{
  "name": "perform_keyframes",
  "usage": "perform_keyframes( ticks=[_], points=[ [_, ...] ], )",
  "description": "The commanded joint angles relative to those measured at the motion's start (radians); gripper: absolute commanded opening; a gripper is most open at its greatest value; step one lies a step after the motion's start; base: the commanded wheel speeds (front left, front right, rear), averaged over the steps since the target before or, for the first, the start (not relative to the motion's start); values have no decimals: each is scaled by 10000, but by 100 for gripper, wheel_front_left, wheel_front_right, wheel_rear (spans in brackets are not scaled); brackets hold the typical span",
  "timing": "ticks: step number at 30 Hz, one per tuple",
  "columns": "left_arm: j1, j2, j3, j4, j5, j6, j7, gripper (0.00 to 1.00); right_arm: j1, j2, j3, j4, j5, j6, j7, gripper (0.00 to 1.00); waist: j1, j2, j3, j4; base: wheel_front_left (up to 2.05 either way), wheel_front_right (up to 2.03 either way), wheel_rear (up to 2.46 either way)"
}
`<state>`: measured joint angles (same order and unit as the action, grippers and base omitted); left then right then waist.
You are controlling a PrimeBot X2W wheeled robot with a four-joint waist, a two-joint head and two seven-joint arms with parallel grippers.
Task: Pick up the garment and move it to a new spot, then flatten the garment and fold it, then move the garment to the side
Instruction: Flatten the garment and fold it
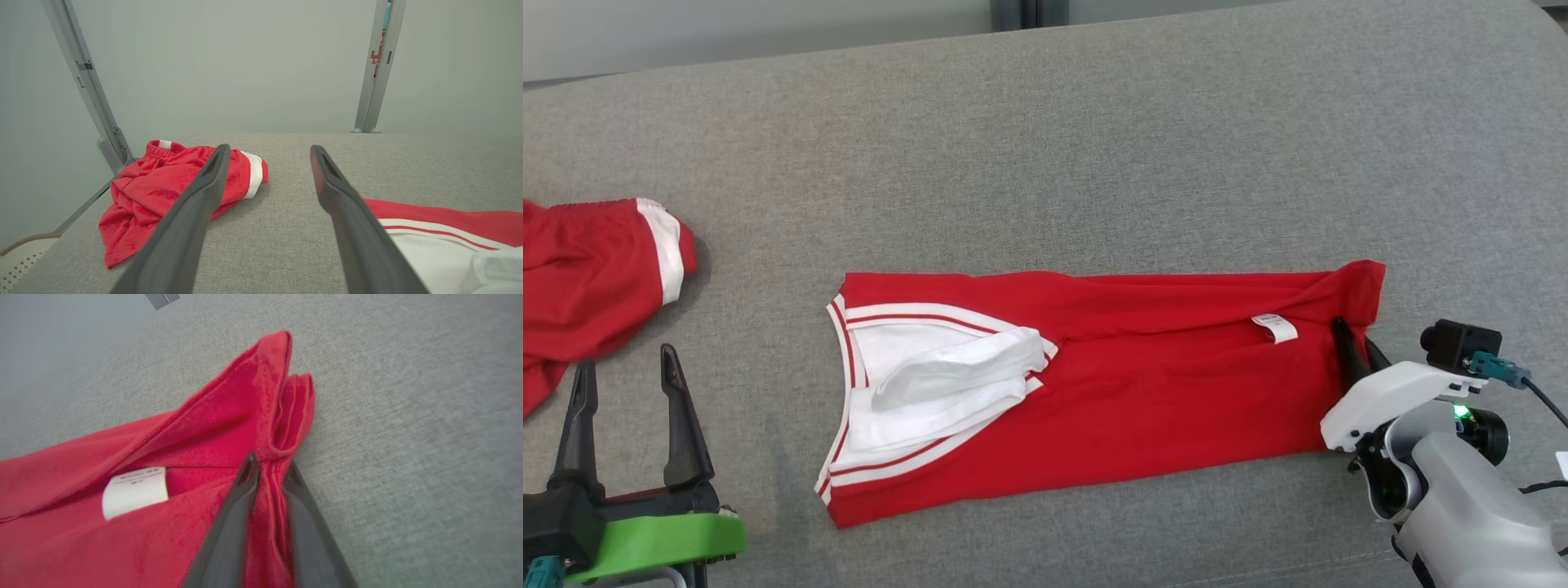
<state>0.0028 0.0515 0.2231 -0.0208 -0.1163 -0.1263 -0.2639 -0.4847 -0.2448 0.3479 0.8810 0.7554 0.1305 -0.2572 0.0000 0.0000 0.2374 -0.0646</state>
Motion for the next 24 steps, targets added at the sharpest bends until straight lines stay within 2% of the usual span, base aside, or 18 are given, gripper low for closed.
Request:
perform_keyframes(
  ticks=[1, 6, 18, 24],
  points=[
    [-52, -11, -34, 14, -19, -36, -1, 100, -2, 142, 119, 113, 87, 3, -9, 0, 0, 0, 6, 3, 0, 0, 0],
    [16, -9, -111, 56, 56, -27, -1, 100, -80, -172, -368, -124, -122, -3, -59, 0, 0, 0, -63, 0, 0, 0, 0],
    [400, -8, 24, 185, 103, 6, 1, 100, 572, -1400, -2746, -635, -2145, -5, -79, 0, 0, 0, -522, -20, 0, 0, 0],
    [555, -7, 156, 246, 161, 120, -1, 100, 669, -1124, -2704, -1197, -2515, -5, -79, 0, 0, 0, -675, -104, 0, 0, 0]
  ],
)
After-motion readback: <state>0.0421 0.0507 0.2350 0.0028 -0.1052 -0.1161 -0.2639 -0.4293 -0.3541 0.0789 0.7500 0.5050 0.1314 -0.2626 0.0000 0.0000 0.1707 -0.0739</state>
